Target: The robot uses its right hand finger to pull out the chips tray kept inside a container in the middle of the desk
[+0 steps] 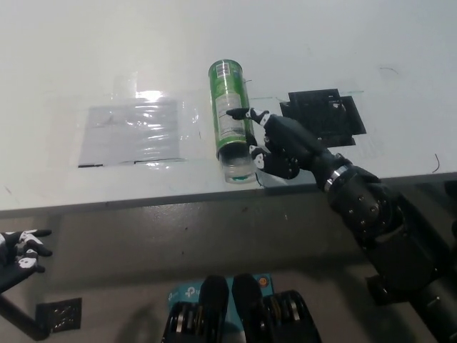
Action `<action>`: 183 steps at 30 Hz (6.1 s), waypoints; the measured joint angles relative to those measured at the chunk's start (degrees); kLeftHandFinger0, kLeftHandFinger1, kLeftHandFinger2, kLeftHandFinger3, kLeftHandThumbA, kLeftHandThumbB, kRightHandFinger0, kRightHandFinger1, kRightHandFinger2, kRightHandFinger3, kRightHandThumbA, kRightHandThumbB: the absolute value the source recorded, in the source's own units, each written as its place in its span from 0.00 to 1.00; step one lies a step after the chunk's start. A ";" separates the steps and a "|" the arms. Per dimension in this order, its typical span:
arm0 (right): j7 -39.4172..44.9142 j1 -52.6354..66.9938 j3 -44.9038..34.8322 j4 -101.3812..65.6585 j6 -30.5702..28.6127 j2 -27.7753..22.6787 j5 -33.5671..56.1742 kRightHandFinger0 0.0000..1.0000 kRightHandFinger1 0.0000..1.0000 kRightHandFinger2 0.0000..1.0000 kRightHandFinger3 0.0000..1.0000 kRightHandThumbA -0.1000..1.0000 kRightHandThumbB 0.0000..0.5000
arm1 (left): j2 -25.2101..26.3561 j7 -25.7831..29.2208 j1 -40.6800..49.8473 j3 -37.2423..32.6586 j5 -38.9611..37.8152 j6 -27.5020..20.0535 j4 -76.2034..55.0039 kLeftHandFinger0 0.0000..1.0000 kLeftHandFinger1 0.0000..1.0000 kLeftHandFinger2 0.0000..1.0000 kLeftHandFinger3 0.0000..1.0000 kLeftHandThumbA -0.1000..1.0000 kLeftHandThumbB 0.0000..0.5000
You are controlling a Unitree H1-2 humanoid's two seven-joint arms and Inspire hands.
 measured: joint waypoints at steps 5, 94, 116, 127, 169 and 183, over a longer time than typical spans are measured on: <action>0.18 0.31 -0.27 0.32 -0.41 0.07 -0.53 0.00 0.00 0.85 0.88 0.00 0.46 | 0.70 -0.03 -0.85 0.00 0.01 0.00 -0.17 0.61 0.70 0.84 1.00 0.22 0.00; 4.51 20.47 -1.55 -14.10 1.52 0.91 -5.54 0.00 0.01 0.84 0.98 0.00 0.36 | 1.84 -0.61 -4.10 0.14 -0.03 0.05 0.24 0.61 0.69 0.81 0.97 0.20 0.00; 5.10 26.64 -4.19 -17.53 2.66 2.40 -2.57 0.00 0.00 0.94 0.95 0.00 0.36 | 1.80 -0.62 -3.52 0.14 0.01 0.06 0.29 0.57 0.66 0.79 0.96 0.22 0.00; 5.22 27.75 -4.16 -18.99 3.34 2.99 -2.09 0.00 0.01 0.90 0.94 0.00 0.37 | 1.80 -0.62 -2.83 0.13 -0.03 0.06 0.28 0.57 0.66 0.78 0.97 0.21 0.00; 3.12 33.61 -34.00 -35.31 11.07 2.64 11.27 0.00 0.00 0.89 1.00 0.00 0.36 | 1.06 -0.57 -0.36 0.28 -0.56 0.06 0.28 0.54 0.64 0.78 0.95 0.17 0.00; -3.82 33.23 -43.09 -22.18 13.45 12.76 19.59 0.00 0.03 0.65 0.95 0.00 0.35 | -0.52 -0.54 -0.13 0.30 -0.51 0.06 0.25 0.52 0.61 0.76 0.94 0.19 0.00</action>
